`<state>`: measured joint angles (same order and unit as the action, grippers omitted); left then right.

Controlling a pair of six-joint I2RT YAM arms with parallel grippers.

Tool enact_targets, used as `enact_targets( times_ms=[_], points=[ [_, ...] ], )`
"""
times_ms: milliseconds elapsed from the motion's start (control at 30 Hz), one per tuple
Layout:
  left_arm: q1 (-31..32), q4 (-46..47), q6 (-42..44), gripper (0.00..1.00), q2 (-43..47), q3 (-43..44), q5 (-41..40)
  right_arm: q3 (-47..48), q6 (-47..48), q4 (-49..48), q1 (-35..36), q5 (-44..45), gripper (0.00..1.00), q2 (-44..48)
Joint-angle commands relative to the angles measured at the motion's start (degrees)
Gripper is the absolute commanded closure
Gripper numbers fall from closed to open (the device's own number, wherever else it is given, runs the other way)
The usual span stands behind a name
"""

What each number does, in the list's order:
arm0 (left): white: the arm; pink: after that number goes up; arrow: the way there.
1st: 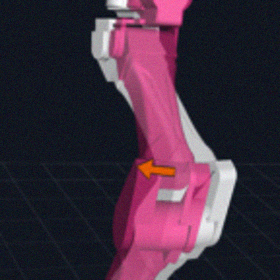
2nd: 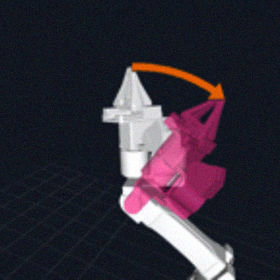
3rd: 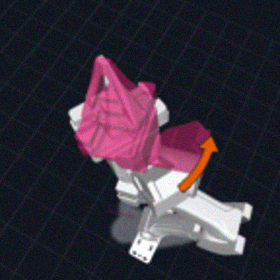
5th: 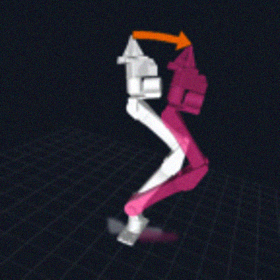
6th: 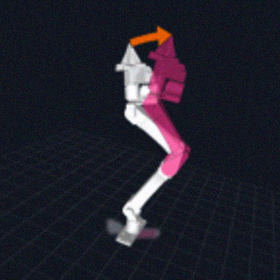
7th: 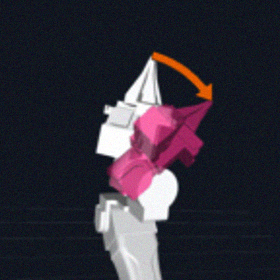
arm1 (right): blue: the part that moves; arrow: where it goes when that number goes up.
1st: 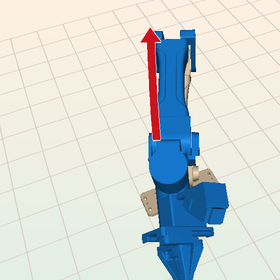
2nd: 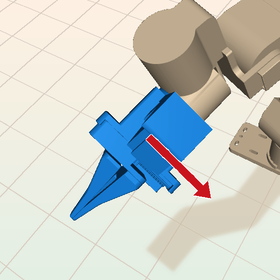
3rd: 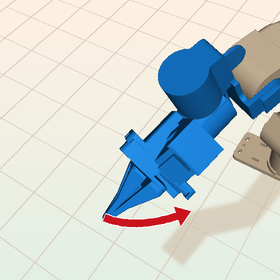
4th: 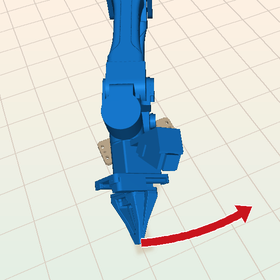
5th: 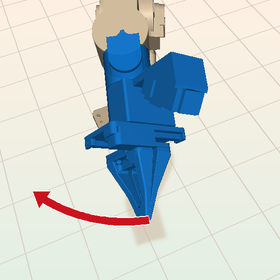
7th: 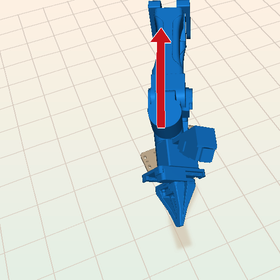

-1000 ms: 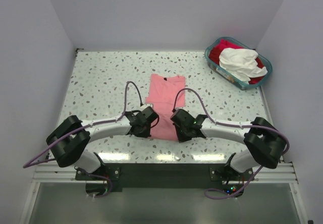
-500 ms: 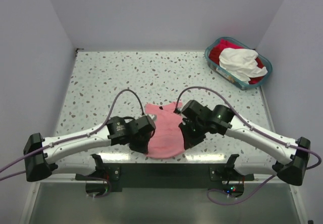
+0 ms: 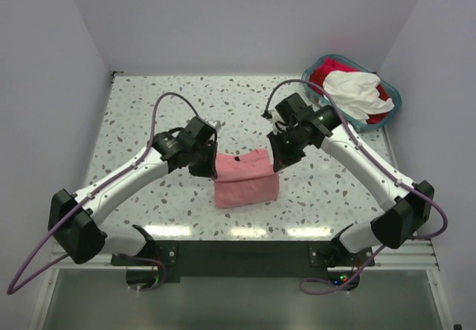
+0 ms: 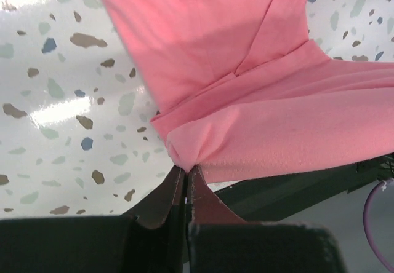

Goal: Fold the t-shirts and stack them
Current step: Fold the tshirt

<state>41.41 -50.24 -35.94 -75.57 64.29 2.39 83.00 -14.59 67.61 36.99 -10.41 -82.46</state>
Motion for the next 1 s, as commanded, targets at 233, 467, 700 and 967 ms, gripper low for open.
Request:
enact_targets(
  times_ms=[233, 467, 700, 967],
  points=[
    [-8.62, 10.86, 5.53, 1.0, -6.16, 2.07, 3.49, 8.83, 6.68, -5.82, -6.93, -4.79, 1.0, -11.04],
    [-11.96, 17.88, 6.15, 1.0, -13.37, 3.12, 1.65, 12.71, 7.38, -12.23, -9.3, -2.86, 1.0, -18.87],
    [-13.72, 22.64, 6.76, 1.0, -20.31, 4.08, -1.07, 14.65, 7.21, -16.98, -10.54, -1.54, 1.0, -26.61],
    [-14.51, 26.94, 7.38, 0.98, -26.03, 4.96, -5.82, 10.78, 3.17, -24.01, -11.33, 2.41, 1.0, -30.13]
  ],
)
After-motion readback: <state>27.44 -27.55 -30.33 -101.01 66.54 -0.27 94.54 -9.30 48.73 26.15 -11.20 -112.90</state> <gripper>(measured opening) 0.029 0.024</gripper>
